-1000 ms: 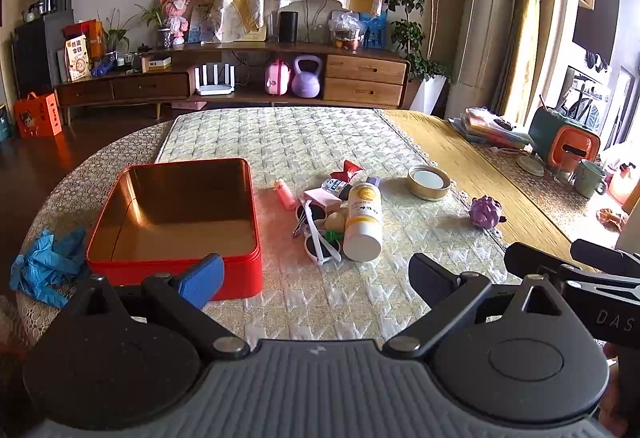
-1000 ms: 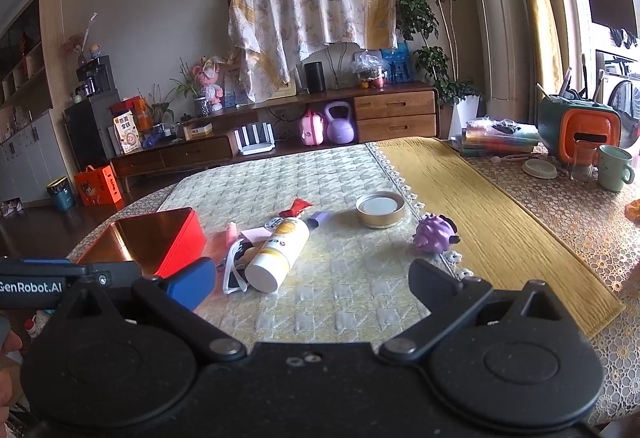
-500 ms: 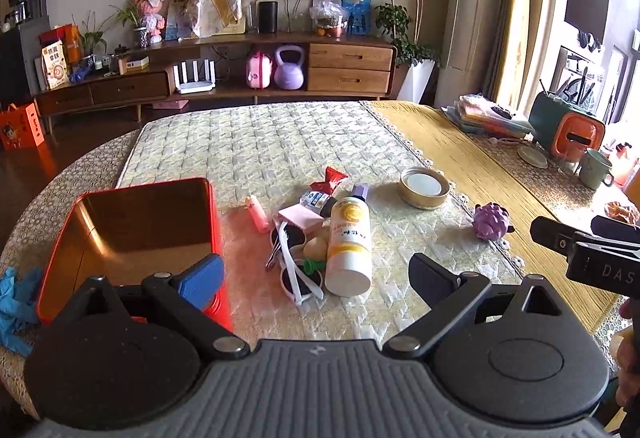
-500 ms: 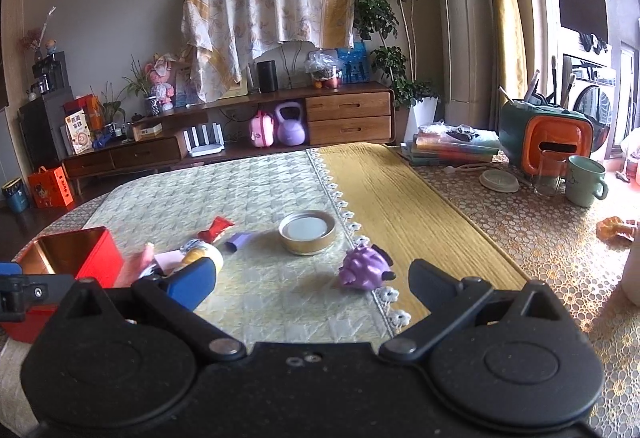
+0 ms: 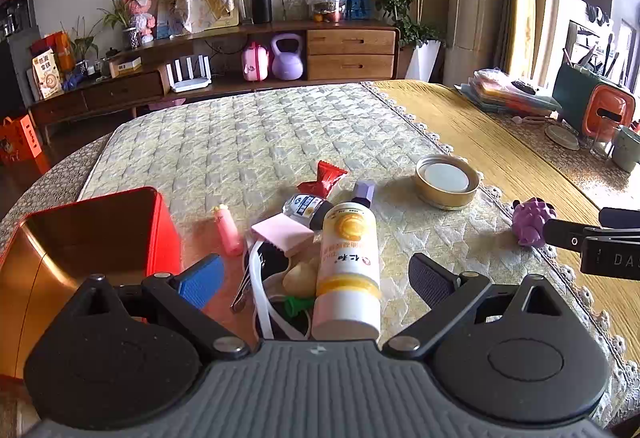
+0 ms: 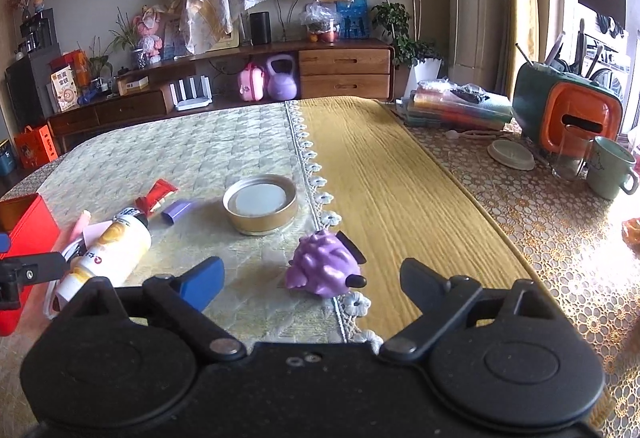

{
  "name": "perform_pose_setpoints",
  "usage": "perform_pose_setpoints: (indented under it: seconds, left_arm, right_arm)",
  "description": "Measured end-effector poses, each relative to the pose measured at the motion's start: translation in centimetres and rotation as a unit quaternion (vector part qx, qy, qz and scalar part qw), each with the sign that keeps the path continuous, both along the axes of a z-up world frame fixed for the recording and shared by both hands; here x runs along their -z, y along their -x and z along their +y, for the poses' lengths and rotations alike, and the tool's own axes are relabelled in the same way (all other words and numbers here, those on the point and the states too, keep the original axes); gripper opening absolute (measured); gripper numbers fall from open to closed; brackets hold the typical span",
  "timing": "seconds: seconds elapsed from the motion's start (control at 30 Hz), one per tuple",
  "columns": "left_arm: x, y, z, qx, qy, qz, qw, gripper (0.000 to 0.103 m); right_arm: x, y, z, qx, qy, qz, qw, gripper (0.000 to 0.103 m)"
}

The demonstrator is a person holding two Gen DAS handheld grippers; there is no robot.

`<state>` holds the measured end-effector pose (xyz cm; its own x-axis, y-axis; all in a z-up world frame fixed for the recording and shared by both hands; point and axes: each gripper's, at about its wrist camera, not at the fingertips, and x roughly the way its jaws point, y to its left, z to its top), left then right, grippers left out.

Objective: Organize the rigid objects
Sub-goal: 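Grasp the white-and-yellow bottle with the left gripper while the right gripper grasps the purple spiky toy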

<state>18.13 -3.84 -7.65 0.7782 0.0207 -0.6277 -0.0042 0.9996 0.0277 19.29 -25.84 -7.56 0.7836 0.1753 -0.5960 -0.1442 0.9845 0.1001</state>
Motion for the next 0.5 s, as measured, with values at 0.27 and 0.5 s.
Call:
perform_pose_setpoints:
  seconds: [0.27,0.5]
  left_arm:
    - [2.1,-3.4,-1.3,0.018,-0.001,0.022,0.9996,0.099]
    - [3.3,-5.0,-2.0,0.023,-0.015,0.032,0.9991,0.098]
  right_arm:
    - [1.4,-2.4,-0.5,0.005,-0.001,0.019,1.0,0.088]
    - [2.9,-4.2,-0.5,0.001,0.0,0.043,0.999,0.084]
